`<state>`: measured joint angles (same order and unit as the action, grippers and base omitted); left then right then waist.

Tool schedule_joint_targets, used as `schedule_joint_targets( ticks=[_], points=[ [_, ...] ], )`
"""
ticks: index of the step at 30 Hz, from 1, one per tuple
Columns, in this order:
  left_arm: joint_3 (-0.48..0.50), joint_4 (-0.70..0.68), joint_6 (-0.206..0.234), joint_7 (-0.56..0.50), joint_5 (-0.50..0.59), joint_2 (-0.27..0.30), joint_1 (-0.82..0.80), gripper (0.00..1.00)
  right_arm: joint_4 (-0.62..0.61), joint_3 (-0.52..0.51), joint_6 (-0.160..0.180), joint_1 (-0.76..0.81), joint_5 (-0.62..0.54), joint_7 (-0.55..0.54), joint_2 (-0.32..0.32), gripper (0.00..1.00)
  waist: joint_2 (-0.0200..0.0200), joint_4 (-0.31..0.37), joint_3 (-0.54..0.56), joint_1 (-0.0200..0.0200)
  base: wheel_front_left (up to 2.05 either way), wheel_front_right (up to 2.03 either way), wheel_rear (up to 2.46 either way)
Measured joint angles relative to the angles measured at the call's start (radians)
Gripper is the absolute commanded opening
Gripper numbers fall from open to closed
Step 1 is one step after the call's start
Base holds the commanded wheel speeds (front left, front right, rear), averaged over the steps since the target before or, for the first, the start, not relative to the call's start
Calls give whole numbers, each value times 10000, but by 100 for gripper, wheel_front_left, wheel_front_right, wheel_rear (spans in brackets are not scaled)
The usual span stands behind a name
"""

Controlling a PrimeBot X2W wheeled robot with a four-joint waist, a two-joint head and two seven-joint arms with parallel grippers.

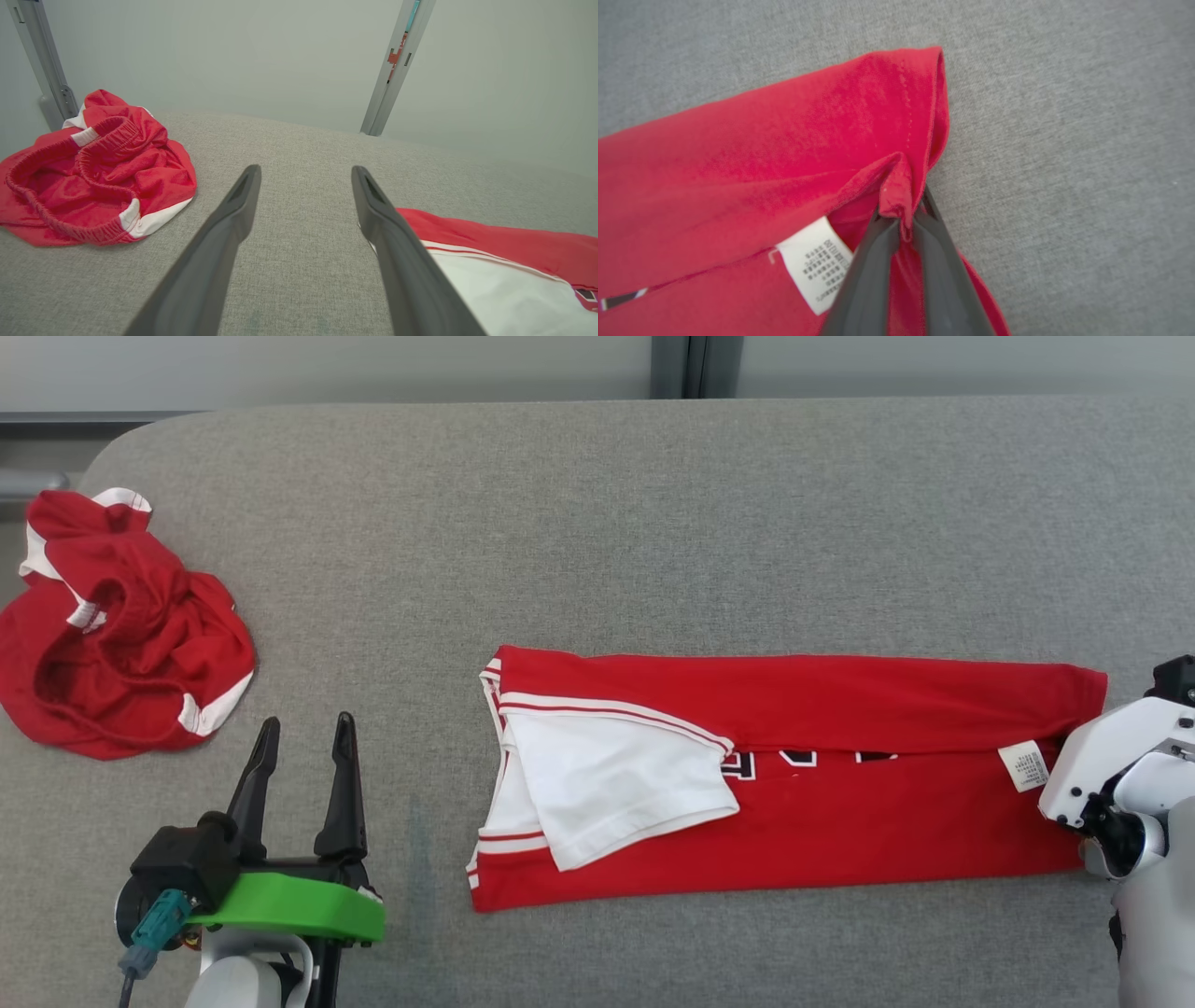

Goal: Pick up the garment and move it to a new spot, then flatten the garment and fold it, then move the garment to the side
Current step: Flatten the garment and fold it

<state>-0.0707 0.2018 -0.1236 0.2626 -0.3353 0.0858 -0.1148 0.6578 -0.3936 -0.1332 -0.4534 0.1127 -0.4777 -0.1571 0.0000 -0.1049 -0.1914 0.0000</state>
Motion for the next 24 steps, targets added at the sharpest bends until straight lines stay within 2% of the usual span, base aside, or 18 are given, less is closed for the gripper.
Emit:
schedule_joint_targets(
  ticks=[9, 17, 20, 24],
  points=[
    [117, -2, -6, 0, 165, 69, 85, 100, -842, -1051, 13, 81, -8, 554, -621, 0, 0, 138, 434, 0, 0, 0, 0],
    [213, 35, -8, -2, 203, 357, 61, 100, -2079, -1647, 13, 460, -433, 59, -991, 0, 0, 313, 815, 0, 0, 0, 0],
    [203, 54, -8, -59, 201, 466, -94, 100, -2700, -1519, 15, 600, -550, -167, -1043, 0, 1, 344, 941, 0, 0, 0, 0],
    [205, 54, -8, -161, 176, 531, -265, 100, -3542, -403, 19, 752, -485, -591, -715, 0, 0, 373, 1026, 0, 0, 0, 0]
  ],
)
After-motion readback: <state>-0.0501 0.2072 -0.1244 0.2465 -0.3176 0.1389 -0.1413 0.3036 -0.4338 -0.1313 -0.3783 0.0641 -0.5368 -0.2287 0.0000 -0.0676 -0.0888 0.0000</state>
